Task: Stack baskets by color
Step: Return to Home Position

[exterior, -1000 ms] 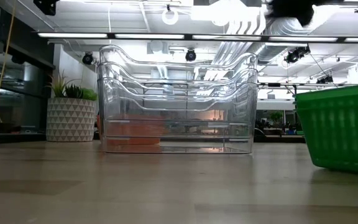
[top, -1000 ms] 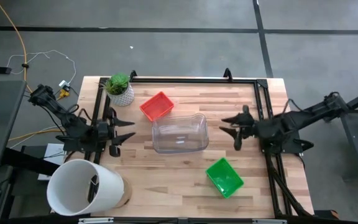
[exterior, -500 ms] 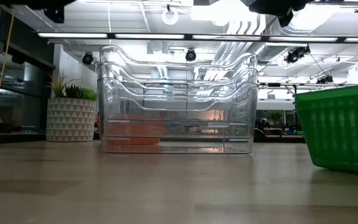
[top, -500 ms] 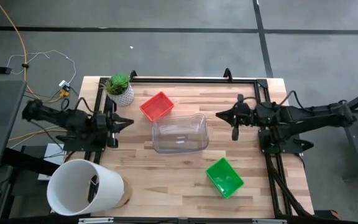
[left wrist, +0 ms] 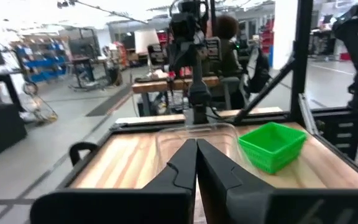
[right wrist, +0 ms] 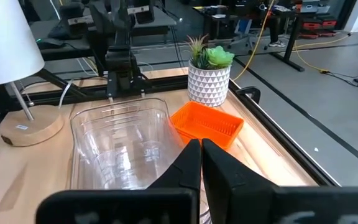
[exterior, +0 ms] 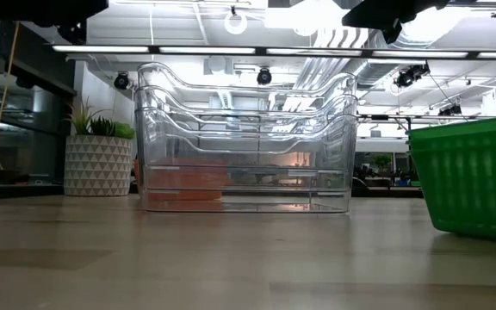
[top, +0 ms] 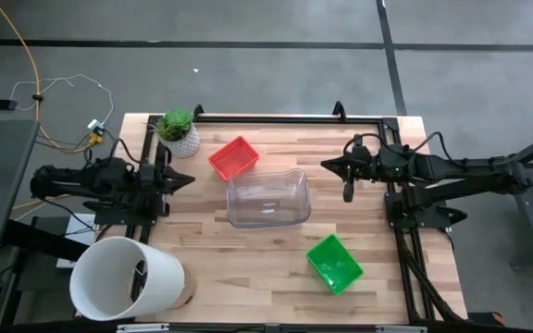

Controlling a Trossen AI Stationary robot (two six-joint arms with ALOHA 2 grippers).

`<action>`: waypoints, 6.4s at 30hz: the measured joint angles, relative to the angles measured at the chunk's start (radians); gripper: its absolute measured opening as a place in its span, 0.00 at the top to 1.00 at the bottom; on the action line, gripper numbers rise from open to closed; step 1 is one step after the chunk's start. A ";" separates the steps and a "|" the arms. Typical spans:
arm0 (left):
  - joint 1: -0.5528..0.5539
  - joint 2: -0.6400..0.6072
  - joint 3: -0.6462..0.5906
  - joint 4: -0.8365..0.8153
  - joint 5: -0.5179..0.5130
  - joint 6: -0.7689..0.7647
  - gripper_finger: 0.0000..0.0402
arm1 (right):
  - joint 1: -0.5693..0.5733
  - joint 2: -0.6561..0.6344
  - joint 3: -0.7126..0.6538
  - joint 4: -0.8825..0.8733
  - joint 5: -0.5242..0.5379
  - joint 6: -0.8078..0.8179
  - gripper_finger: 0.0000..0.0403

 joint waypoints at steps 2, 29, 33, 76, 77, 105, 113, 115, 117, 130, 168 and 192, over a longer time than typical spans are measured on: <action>0.004 -0.009 -0.038 0.033 0.012 -0.017 1.00 | -0.001 0.000 0.000 0.000 0.000 0.004 1.00; 0.004 -0.177 -0.357 0.159 0.120 -0.102 1.00 | -0.007 0.000 0.000 -0.090 -0.032 0.096 1.00; 0.004 -0.160 -0.357 0.165 0.112 -0.104 1.00 | -0.008 -0.004 -0.006 -0.149 -0.030 0.114 1.00; 0.004 -0.152 -0.357 0.166 0.109 -0.105 0.99 | 0.009 -0.608 -0.712 0.187 -0.072 0.057 1.00; 0.004 -0.152 -0.357 0.166 0.109 -0.105 0.99 | 0.009 -0.604 -0.712 0.187 -0.077 0.052 1.00; 0.004 -0.152 -0.357 0.166 0.109 -0.105 0.99 | 0.008 -0.536 -0.713 0.187 -0.074 0.218 1.00; 0.004 -0.152 -0.357 0.166 0.109 -0.105 0.99 | 0.008 -0.536 -0.713 0.187 -0.074 0.217 1.00; 0.004 -0.152 -0.357 0.166 0.109 -0.105 0.99 | 0.008 -0.536 -0.713 0.187 -0.074 0.217 1.00; 0.004 -0.152 -0.357 0.166 0.109 -0.105 0.99 | 0.008 -0.536 -0.713 0.187 -0.074 0.217 1.00; 0.004 -0.152 -0.357 0.166 0.109 -0.105 0.99 | 0.008 -0.536 -0.713 0.187 -0.073 0.217 1.00; 0.004 -0.152 -0.356 0.166 0.109 -0.105 0.99 | 0.008 -0.536 -0.714 0.187 -0.073 0.217 1.00; 0.004 -0.152 -0.356 0.166 0.109 -0.105 0.99 | 0.008 -0.536 -0.714 0.187 -0.073 0.217 1.00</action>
